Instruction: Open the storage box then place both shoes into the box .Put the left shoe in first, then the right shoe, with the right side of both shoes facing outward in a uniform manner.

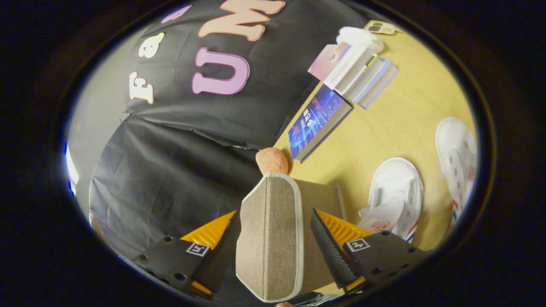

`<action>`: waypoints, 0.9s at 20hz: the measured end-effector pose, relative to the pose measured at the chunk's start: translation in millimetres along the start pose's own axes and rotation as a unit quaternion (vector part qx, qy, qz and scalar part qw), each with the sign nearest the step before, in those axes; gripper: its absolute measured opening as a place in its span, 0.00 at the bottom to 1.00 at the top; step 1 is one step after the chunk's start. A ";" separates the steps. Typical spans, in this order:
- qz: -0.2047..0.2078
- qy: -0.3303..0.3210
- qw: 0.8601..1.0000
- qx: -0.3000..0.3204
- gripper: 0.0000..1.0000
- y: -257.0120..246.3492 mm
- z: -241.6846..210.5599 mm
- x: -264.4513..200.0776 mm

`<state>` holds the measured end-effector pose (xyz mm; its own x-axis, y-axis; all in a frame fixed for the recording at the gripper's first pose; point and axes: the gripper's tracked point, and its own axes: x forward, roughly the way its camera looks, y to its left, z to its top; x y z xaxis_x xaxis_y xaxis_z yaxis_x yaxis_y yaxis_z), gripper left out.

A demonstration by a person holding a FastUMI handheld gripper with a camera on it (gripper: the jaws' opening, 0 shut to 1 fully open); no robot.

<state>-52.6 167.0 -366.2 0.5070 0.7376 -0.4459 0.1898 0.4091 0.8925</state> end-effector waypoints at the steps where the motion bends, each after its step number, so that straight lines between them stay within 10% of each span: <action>1: 0.000 0.004 1.000 0.011 1.00 -3.5 -2.8 3.1; 18: 0.057 0.034 0.993 0.094 0.98 14.0 -27.8 9.9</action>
<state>-68.3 194.9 -360.0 0.4769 0.8112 -0.3385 0.2919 0.2171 0.9315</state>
